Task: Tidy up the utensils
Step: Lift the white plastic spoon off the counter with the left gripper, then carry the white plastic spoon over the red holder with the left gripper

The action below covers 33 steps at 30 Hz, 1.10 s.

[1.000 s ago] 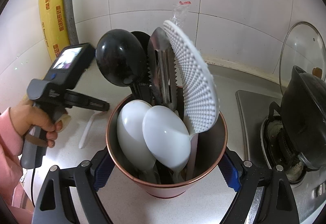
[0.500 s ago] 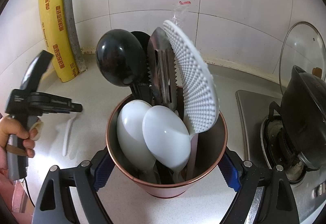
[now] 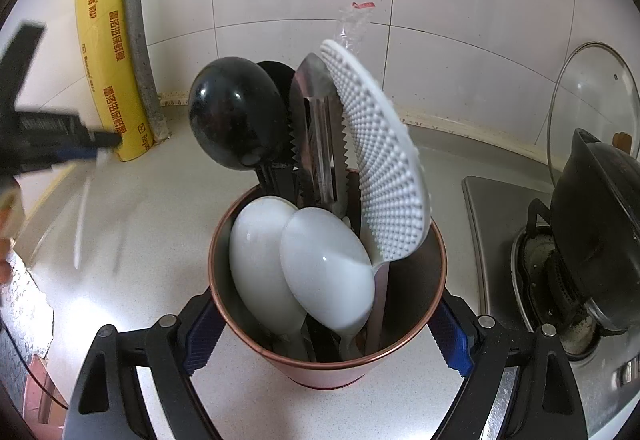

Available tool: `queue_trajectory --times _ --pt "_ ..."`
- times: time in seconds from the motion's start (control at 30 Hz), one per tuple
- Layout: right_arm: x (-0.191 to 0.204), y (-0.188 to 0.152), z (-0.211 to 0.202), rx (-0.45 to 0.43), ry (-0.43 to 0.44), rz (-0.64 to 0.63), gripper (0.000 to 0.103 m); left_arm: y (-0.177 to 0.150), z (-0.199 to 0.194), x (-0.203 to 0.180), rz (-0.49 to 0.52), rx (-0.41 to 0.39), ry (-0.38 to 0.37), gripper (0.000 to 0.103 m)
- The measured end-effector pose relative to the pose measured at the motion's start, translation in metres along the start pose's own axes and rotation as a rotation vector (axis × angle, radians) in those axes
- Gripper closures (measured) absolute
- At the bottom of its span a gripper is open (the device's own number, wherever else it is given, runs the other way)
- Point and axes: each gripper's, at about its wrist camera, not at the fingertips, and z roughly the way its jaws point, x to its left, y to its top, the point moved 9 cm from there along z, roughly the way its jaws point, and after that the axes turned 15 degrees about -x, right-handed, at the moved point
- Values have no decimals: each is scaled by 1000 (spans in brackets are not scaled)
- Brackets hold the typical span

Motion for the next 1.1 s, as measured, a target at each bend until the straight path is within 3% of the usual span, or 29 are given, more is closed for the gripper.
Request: queue_trajectory --times 0.37,0.7,1.1 --pt "0 0 0 0 1 0 13 63 -47 -100 168 -167 -234 68" --pt "3 0 1 -3 5 3 13 59 -56 -181 274 -181 -461 68" --pt "-2 0 -2 -4 7 4 13 37 -33 -188 189 -156 -550 68"
